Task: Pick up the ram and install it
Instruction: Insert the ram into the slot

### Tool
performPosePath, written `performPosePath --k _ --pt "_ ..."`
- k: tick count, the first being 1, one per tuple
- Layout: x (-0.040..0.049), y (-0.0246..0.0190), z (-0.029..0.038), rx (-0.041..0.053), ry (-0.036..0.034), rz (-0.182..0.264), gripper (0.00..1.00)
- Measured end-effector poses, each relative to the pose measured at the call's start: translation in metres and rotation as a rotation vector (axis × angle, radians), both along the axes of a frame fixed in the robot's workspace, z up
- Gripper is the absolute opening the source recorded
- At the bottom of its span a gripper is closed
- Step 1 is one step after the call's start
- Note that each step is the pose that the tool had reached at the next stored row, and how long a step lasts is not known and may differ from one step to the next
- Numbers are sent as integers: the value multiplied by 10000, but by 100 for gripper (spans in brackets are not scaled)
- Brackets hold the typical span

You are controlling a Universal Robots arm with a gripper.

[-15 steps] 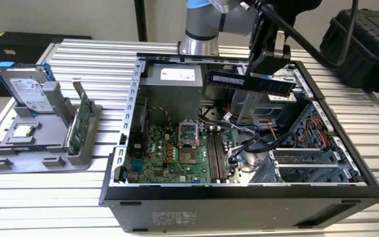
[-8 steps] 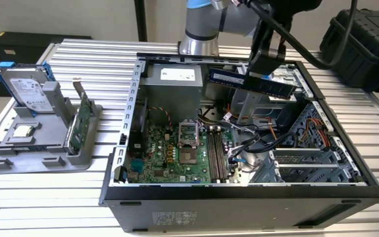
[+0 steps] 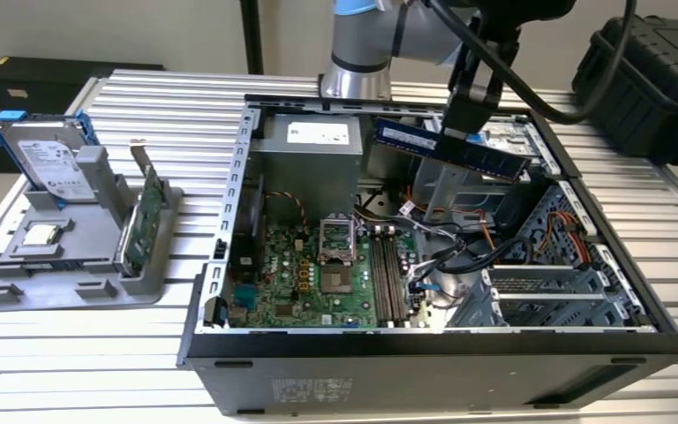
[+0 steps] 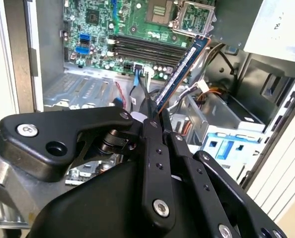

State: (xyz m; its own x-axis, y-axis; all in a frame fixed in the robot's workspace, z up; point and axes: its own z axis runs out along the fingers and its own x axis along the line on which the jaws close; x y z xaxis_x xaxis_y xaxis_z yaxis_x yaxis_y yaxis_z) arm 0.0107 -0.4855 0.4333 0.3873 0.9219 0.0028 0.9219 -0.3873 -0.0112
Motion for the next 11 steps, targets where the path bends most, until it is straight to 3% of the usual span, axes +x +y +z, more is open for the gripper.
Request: performPosePath --k 11 --pt "0 0 0 0 0 -1232 0"
